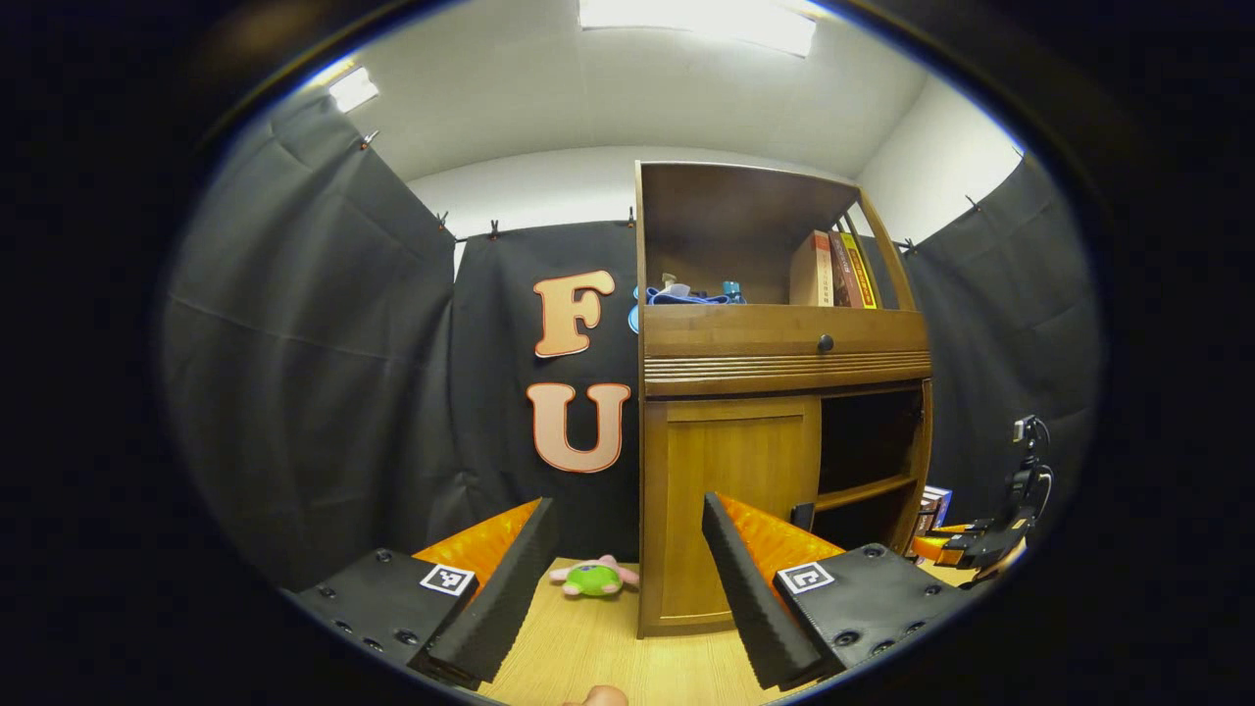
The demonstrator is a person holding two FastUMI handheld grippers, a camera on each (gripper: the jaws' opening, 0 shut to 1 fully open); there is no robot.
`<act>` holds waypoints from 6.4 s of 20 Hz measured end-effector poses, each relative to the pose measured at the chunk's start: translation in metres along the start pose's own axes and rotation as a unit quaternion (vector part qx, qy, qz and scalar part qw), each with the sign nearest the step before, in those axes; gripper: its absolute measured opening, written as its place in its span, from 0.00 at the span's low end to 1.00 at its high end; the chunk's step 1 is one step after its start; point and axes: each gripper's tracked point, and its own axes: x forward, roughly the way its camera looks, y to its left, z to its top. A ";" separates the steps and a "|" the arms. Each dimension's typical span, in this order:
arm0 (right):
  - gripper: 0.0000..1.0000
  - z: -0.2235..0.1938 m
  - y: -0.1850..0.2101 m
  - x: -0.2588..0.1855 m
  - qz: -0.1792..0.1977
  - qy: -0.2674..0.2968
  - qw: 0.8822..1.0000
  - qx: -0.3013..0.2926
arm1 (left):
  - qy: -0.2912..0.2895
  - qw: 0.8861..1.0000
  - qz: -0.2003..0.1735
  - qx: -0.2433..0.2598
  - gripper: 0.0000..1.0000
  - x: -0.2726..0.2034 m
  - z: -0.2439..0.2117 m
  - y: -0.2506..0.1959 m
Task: Open the right door of the double-door shoe cabinet with the right hand, and open the left door with the left hand.
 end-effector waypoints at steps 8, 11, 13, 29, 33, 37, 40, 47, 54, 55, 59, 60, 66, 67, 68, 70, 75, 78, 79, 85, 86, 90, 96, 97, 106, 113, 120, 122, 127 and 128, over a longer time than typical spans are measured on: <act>0.34 0.001 -0.029 -0.030 -0.026 -0.001 1.000 -0.003 | 0.005 1.000 -0.014 -0.006 0.96 0.001 -0.001 -0.018; 0.10 0.003 -0.047 -0.044 -0.045 0.000 0.999 -0.005 | 0.010 1.000 -0.020 -0.007 0.96 0.002 -0.004 -0.024; 0.16 0.002 -0.060 -0.052 -0.057 -0.001 0.998 -0.011 | 0.012 1.000 -0.018 -0.006 0.95 0.003 -0.004 -0.026; 0.04 0.006 -0.136 -0.082 -0.087 -0.012 0.996 -0.013 | 0.016 0.999 -0.044 -0.005 0.96 0.011 -0.002 -0.079; 0.04 0.006 -0.152 -0.085 -0.092 -0.016 0.996 -0.008 | 0.018 0.999 -0.052 -0.002 0.97 0.017 -0.002 -0.096; 0.06 0.009 -0.174 -0.095 -0.112 -0.021 0.993 -0.028 | 0.019 0.998 -0.064 0.000 0.95 0.023 -0.003 -0.115; 0.21 0.008 -0.205 -0.111 -0.148 -0.025 0.988 -0.029 | 0.019 0.997 -0.074 0.000 0.95 0.029 -0.008 -0.132; 0.17 0.016 -0.246 -0.139 -0.183 -0.042 0.982 -0.001 | 0.045 0.993 -0.109 -0.010 0.96 0.058 -0.043 -0.181; 0.61 0.022 -0.258 -0.146 -0.202 -0.051 0.978 0.003 | 0.070 0.989 -0.127 -0.029 0.96 0.111 -0.096 -0.232; 0.45 0.022 -0.260 -0.149 -0.205 -0.052 0.977 0.006 | 0.076 0.988 -0.128 -0.034 0.96 0.119 -0.106 -0.237; 0.86 0.029 -0.267 -0.161 -0.220 -0.059 0.974 0.005 | 0.092 0.986 -0.125 -0.058 0.98 0.155 -0.141 -0.251; 0.89 0.031 -0.267 -0.164 -0.222 -0.060 0.973 0.005 | 0.096 0.986 -0.124 -0.061 0.99 0.163 -0.149 -0.254; 0.92 0.039 -0.266 -0.169 -0.227 -0.069 0.971 0.006 | 0.108 0.987 -0.109 -0.055 0.98 0.213 -0.185 -0.261; 0.81 0.040 -0.264 -0.170 -0.227 -0.071 0.971 0.007 | 0.112 0.986 -0.112 -0.059 0.96 0.220 -0.194 -0.263; 0.81 0.041 -0.262 -0.170 -0.226 -0.072 0.972 0.008 | 0.112 0.985 -0.114 -0.064 0.96 0.227 -0.200 -0.264; 0.81 0.044 -0.261 -0.170 -0.225 -0.076 0.971 0.008 | 0.113 0.985 -0.110 -0.065 0.89 0.238 -0.210 -0.263; 0.81 0.049 -0.255 -0.171 -0.220 -0.083 0.972 0.010 | 0.119 0.986 -0.102 -0.055 0.91 0.252 -0.226 -0.266; 0.81 0.052 -0.253 -0.172 -0.222 -0.087 0.971 0.010 | 0.104 0.988 -0.103 -0.054 0.69 0.252 -0.221 -0.268; 0.81 0.053 -0.253 -0.172 -0.222 -0.087 0.971 0.010 | 0.108 0.987 -0.102 -0.053 0.61 0.254 -0.224 -0.265; 0.81 0.060 -0.245 -0.177 -0.225 -0.090 0.970 0.009 | 0.126 0.984 -0.118 -0.041 0.27 0.245 -0.225 -0.264; 0.81 0.062 -0.242 -0.177 -0.224 -0.090 0.970 0.010 | 0.129 0.983 -0.122 -0.043 0.29 0.242 -0.225 -0.264; 0.81 0.068 -0.226 -0.186 -0.221 -0.092 0.971 0.003 | 0.132 0.980 -0.142 -0.047 0.27 0.220 -0.220 -0.262; 0.81 0.080 -0.193 -0.197 -0.206 -0.100 0.973 0.009 | 0.143 0.969 -0.191 -0.063 0.29 0.174 -0.210 -0.246; 0.81 0.081 -0.187 -0.196 -0.202 -0.101 0.974 0.011 | 0.142 0.969 -0.194 -0.060 0.27 0.166 -0.208 -0.241; 0.81 0.078 -0.142 -0.180 -0.166 -0.095 0.981 0.012 | 0.141 0.966 -0.209 -0.052 0.28 0.109 -0.196 -0.199; 0.81 0.081 -0.108 -0.159 -0.137 -0.092 0.986 0.003 | 0.138 0.968 -0.203 -0.050 0.28 0.079 -0.186 -0.159; 0.81 0.072 -0.073 -0.146 -0.104 -0.085 0.991 0.005 | 0.135 0.973 -0.182 -0.047 0.28 0.060 -0.184 -0.113; 0.81 0.067 -0.061 -0.142 -0.093 -0.084 0.992 0.004 | 0.132 0.974 -0.177 -0.049 0.23 0.055 -0.183 -0.103; 0.81 0.069 -0.037 -0.130 -0.072 -0.088 0.994 -0.003 | 0.131 0.980 -0.147 -0.040 0.16 0.048 -0.180 -0.063; 0.81 0.070 -0.034 -0.127 -0.067 -0.089 0.994 -0.003 | 0.132 0.981 -0.139 -0.037 0.15 0.047 -0.180 -0.055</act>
